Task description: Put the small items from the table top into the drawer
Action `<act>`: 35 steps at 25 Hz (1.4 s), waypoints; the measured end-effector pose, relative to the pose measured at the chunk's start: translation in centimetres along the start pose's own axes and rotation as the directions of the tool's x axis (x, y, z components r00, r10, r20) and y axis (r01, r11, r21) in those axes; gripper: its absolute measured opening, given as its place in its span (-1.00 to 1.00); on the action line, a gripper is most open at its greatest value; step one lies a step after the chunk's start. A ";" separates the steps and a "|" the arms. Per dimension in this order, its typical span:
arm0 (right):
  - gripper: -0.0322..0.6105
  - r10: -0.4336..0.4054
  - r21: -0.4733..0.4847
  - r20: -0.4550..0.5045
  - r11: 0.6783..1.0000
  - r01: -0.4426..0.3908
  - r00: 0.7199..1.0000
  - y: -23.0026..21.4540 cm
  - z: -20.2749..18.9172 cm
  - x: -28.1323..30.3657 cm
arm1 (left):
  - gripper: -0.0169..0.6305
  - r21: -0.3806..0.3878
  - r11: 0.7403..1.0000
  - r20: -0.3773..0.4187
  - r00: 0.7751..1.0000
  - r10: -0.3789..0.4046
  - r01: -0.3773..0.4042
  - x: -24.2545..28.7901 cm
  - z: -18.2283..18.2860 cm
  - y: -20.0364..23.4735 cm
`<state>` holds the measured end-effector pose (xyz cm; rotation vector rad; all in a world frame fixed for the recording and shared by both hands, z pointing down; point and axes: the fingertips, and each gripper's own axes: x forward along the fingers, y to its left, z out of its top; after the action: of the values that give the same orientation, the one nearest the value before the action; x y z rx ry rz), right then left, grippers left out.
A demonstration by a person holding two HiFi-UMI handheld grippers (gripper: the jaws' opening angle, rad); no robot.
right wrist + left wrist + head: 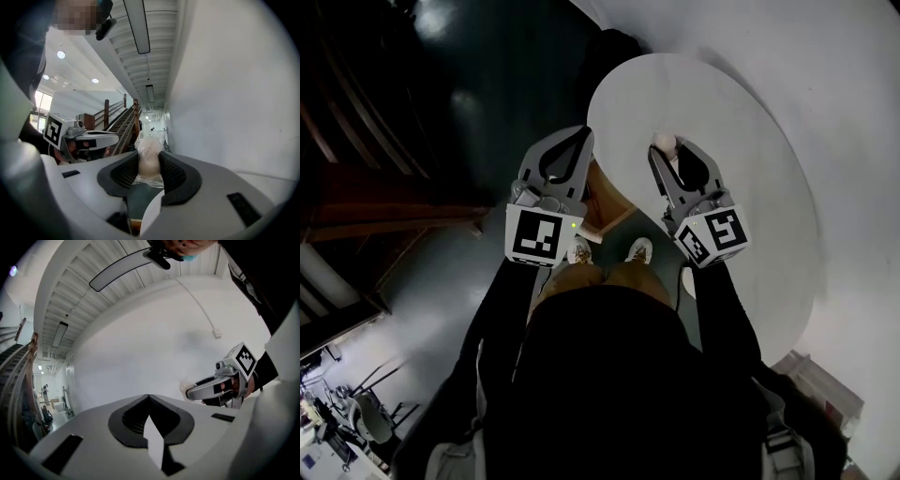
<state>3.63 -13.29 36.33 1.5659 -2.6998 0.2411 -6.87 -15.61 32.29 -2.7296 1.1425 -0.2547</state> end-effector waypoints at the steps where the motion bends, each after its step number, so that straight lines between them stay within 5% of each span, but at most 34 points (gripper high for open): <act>1: -0.43 -0.001 0.003 -0.004 1.000 0.001 1.000 0.5 -0.3 0.4 | -0.91 -0.003 1.000 -0.003 1.000 0.000 0.000 -0.4 -0.3 0.5; 10: -0.43 -0.010 0.005 -0.070 1.000 0.010 0.997 2.9 -3.1 3.1 | -0.91 -0.032 0.999 -0.016 1.000 -0.021 0.020 -2.1 -2.1 2.7; 16: -0.41 -0.015 0.029 -0.199 0.999 0.021 0.980 4.9 -8.9 4.5 | -0.91 -0.050 0.998 -0.028 0.999 -0.042 0.040 -2.9 -3.4 3.1; 28: -0.38 -0.010 0.115 -0.446 0.991 0.068 0.895 8.1 -21.2 4.0 | -0.91 -0.083 0.993 -0.066 0.994 -0.092 0.087 -3.8 -6.5 2.8; 35: -0.34 -0.027 0.124 -0.516 0.987 0.106 0.856 8.9 -24.6 3.3 | -0.91 -0.090 0.992 -0.079 0.992 -0.099 0.091 -4.2 -7.4 2.9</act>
<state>-7.40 -8.36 59.82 1.3695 -2.2468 0.7569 -13.46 -15.27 38.46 -2.8788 1.0689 -0.3434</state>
